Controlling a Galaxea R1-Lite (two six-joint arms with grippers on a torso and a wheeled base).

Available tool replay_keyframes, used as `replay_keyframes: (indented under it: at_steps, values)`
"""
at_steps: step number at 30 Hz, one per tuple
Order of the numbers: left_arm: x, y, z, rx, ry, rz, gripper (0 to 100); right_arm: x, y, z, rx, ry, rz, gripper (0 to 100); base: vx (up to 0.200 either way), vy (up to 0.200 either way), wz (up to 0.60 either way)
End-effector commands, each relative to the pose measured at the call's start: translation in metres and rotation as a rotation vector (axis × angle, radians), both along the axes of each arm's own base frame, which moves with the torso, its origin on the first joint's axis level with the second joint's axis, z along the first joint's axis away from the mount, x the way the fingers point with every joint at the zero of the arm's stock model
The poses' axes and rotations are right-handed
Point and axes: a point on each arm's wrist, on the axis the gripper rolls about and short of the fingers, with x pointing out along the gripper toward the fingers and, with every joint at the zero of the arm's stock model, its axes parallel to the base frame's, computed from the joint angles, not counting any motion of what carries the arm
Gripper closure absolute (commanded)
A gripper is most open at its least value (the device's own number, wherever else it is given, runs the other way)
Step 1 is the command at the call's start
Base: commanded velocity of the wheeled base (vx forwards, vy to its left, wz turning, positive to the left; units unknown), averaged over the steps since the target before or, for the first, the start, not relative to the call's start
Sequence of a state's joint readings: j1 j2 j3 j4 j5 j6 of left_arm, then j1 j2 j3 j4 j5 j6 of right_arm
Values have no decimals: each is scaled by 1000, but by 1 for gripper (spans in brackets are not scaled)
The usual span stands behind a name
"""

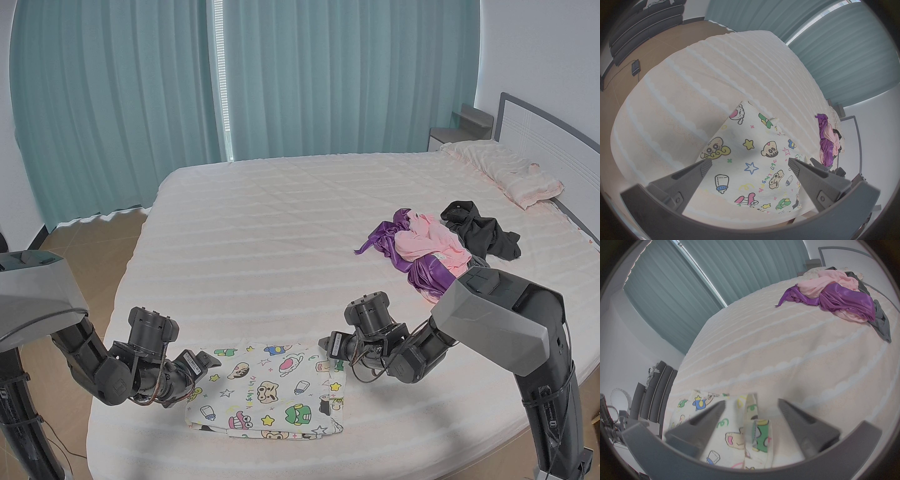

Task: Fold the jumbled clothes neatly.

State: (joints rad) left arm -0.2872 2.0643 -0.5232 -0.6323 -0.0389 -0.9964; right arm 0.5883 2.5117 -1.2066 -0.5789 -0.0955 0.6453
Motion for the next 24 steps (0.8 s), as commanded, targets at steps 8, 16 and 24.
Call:
replay_keyframes:
  at_steps: [8, 16, 24]
  values:
    - [15, 2, -46, 258, -67, -134, 0, -58, 3, -3, -56, 125, 202, 0, 0, 0, 0]
    - [24, -7, -64, 318, -78, -218, 0, -60, 12, -8, -76, 125, 239, 0, 0, 0, 0]
    - [29, -15, -68, 332, -95, -255, 0, -58, 24, -7, -136, 167, 278, 0, 0, 0, 0]
